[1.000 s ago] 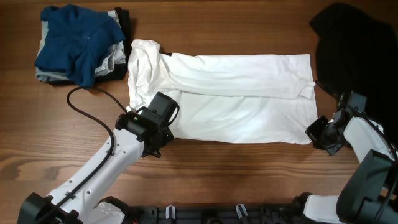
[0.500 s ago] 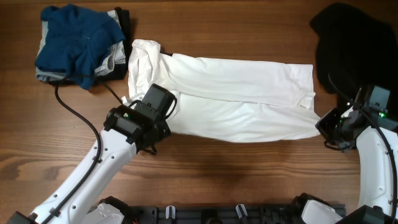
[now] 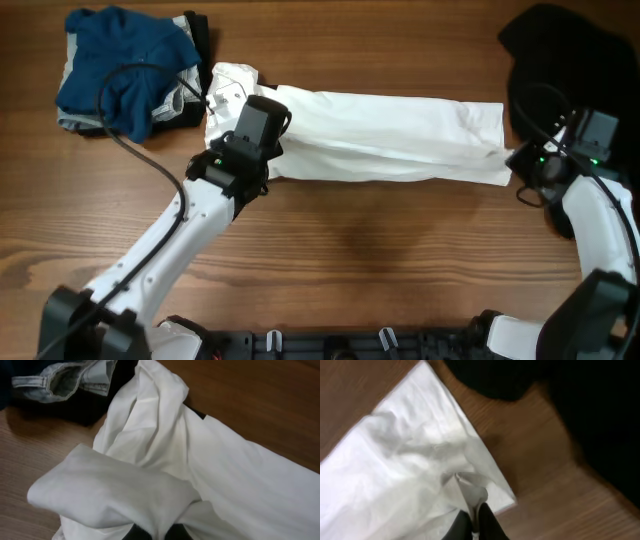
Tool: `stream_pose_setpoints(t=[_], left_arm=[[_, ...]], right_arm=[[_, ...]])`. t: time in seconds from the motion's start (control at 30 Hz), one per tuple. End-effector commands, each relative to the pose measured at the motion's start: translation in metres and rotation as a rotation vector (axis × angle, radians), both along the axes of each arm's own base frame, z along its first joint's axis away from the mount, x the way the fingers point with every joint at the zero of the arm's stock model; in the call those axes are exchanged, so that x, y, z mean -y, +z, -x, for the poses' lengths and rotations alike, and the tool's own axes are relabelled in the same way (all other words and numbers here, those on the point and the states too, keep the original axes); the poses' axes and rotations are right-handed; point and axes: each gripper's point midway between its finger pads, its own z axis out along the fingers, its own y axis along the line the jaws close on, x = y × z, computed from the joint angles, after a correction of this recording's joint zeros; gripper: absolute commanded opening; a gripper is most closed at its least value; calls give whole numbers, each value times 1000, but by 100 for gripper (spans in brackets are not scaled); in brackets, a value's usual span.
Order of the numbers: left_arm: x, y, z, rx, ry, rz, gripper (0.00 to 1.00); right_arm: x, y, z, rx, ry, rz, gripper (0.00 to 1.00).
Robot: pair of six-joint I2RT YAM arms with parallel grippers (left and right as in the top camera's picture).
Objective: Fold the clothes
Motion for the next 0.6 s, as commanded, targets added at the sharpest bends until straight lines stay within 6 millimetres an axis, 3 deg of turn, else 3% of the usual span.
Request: stream_pose_setpoints(t=[0.0, 0.4, 0.57], left_arm=[[-3, -20, -27, 12, -14, -56, 4], [-14, -56, -74, 83, 53, -24, 6], [-23, -54, -82, 112, 80, -13, 9]], right_arm=[[-15, -11, -30, 37, 67, 6, 4], [-17, -37, -75, 131, 102, 39, 6], [-26, -36, -92, 187, 128, 54, 9]])
